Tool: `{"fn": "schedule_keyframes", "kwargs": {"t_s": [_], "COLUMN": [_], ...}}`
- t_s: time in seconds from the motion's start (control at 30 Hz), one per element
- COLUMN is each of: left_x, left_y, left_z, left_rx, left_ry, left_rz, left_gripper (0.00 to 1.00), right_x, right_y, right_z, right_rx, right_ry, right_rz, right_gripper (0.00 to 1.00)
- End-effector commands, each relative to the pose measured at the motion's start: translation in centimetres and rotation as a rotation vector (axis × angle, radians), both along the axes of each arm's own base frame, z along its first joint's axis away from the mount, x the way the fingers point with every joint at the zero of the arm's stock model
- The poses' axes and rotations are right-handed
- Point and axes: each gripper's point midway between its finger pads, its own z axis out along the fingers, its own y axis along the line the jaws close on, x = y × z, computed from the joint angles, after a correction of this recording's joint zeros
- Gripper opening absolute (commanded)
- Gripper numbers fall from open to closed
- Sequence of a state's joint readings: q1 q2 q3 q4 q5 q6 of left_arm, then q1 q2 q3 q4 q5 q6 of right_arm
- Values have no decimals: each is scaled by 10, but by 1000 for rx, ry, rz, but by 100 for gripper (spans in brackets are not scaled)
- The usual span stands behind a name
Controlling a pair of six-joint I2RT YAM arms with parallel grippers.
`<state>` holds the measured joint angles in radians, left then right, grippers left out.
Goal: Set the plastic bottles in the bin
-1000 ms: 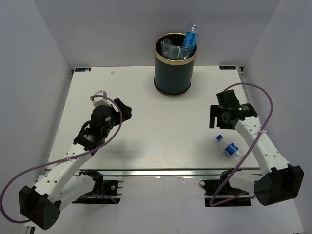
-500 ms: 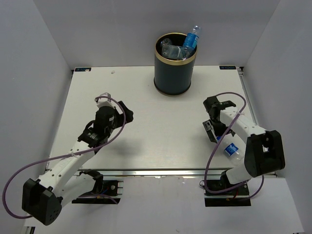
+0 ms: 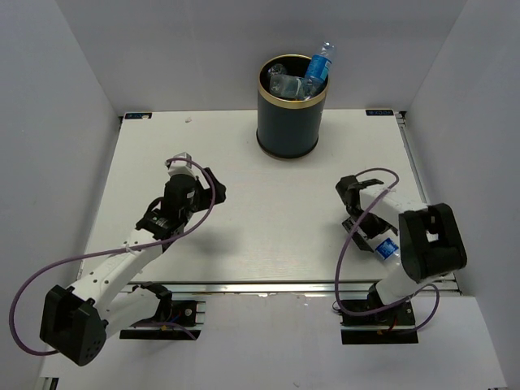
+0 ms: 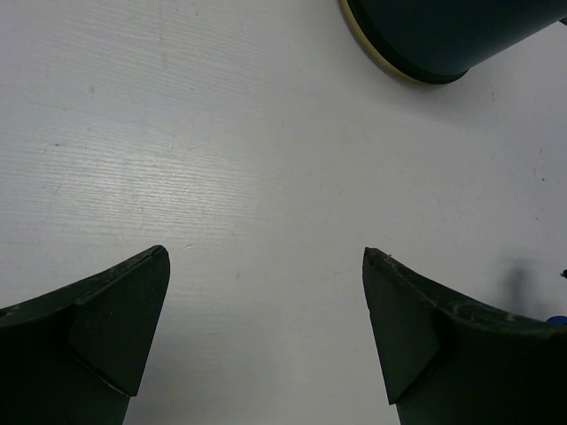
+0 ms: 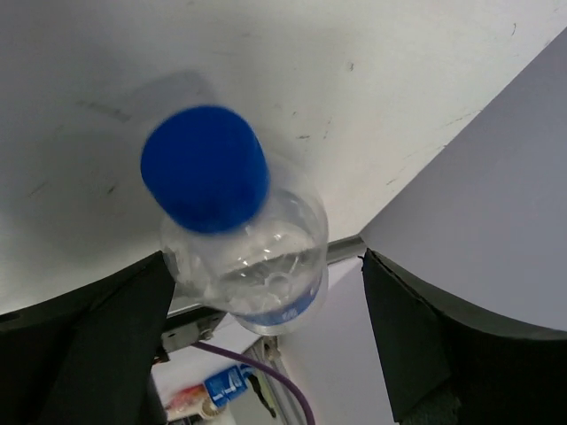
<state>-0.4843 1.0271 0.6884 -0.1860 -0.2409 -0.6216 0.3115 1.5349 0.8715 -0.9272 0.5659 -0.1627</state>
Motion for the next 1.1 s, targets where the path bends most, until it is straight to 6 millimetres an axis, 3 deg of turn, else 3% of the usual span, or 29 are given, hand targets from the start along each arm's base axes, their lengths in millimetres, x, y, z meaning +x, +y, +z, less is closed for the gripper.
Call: {"fn": "schedule_keyframes", "kwargs": {"t_s": [0.0, 0.13, 0.23, 0.3, 0.33, 0.37, 0.4, 0.47, 0.57, 0.6, 0.63, 0.7, 0.8, 0.87, 0.9, 1.0, 1.03, 1.07], "left_x": [3, 2, 1, 1, 0, 0, 0, -1, 1, 2, 2, 2, 1, -1, -1, -2, -3, -3], "left_y": [3, 5, 8, 9, 11, 11, 12, 13, 16, 19, 20, 22, 23, 26, 27, 30, 32, 33], "left_z": [21, 24, 26, 27, 25, 26, 25, 27, 29, 30, 30, 31, 28, 24, 23, 22, 23, 24], "left_rx": [-9, -7, -4, -9, -5, -4, -3, -5, -2, 4, 7, 15, 18, 20, 23, 26, 24, 26], "left_ry": [-63, -69, -70, -78, -72, -73, -69, -71, -78, -80, -77, -71, -62, -51, -47, -43, -44, -45], "left_rz": [9, 18, 28, 31, 39, 44, 46, 52, 74, 88, 96, 104, 109, 124, 131, 148, 155, 161], "left_gripper": [98, 98, 98, 98, 98, 98, 98, 98, 98, 98, 98, 98, 98, 98, 98, 98, 98, 98], "right_x": [4, 16, 27, 42, 58, 58, 75, 96, 150, 172, 186, 217, 232, 227, 225, 235, 255, 258], "right_y": [-26, -35, -38, -34, -28, -25, -18, 1, 47, 71, 83, 108, 167, 182, 194, 214, 223, 228], "right_z": [-7, -31, -29, -19, -10, -10, 1, 18, 71, 99, 121, 186, 297, 347, 382, 422, 406, 436], "right_rx": [-150, -142, -179, -173, -136, -116, -78, 31, 260, 390, 464, 622, 963, 1098, 1177, 1284, 1289, 1304], "right_ry": [30, 21, -8, -51, -105, -109, -169, -250, -468, -556, -633, -856, -1118, -1263, -1358, -1398, -1350, -1396], "right_rz": [-9, -68, -104, -114, -125, -127, -136, -122, -53, -16, 10, 83, 330, 396, 490, 534, 514, 541], "right_gripper": [90, 89, 82, 70, 57, 48, 41, 34, 31, 29, 24, 21, 21, 20, 20, 21, 22, 22]}}
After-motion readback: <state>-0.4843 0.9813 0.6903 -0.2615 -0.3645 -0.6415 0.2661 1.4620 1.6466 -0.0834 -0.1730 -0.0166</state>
